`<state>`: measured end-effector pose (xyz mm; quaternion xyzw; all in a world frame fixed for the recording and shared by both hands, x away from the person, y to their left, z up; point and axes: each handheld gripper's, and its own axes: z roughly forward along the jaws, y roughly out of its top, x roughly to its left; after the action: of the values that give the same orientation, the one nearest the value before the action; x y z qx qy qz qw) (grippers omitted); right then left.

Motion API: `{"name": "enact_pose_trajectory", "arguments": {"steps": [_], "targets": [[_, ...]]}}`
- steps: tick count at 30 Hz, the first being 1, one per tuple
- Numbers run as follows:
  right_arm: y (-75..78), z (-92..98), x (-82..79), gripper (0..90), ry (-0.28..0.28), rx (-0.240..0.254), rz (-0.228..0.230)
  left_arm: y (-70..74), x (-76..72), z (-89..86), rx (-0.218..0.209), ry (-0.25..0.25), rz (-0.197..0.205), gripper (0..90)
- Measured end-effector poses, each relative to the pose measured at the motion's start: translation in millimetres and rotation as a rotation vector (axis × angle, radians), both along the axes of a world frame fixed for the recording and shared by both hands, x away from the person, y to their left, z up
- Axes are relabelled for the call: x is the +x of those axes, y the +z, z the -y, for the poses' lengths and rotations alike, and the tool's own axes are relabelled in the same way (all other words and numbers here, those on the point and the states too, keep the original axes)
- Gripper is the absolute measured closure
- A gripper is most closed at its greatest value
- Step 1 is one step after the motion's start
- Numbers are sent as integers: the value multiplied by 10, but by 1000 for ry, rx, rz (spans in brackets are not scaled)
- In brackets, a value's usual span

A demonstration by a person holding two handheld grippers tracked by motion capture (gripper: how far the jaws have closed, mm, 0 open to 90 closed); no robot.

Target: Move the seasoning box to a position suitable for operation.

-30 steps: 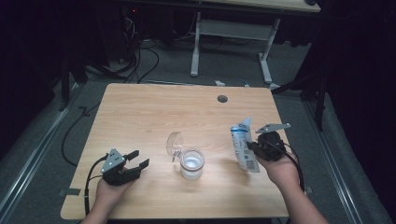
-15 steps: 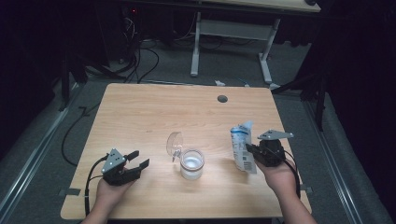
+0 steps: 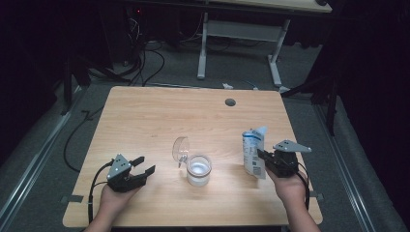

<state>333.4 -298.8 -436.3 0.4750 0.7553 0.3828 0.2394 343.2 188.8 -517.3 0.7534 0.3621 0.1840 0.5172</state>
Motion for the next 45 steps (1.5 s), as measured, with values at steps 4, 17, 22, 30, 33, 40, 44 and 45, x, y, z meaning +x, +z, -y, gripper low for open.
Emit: {"name": "enact_pose_trajectory", "arguments": {"steps": [4,17,22,30,33,40,44,45], "targets": [[-28,13,-17,899,-5,14,21,-4,5,18,5,-5,-16,403],[-111,67,-45,898,-30,63,95,-6,4,35,58,25,-3,402],[-155,108,-32,898,-54,103,119,-9,0,49,78,34,5,405],[-218,118,55,898,-70,116,154,-32,11,50,94,34,5,398],[-233,140,100,899,-81,133,171,-34,12,52,91,32,4,398],[-275,164,193,900,-99,140,197,-35,5,55,94,29,12,408],[-315,168,252,900,-103,144,204,-25,-1,44,92,27,13,406],[-326,162,265,900,-104,142,201,-28,3,46,91,26,9,406]]}}
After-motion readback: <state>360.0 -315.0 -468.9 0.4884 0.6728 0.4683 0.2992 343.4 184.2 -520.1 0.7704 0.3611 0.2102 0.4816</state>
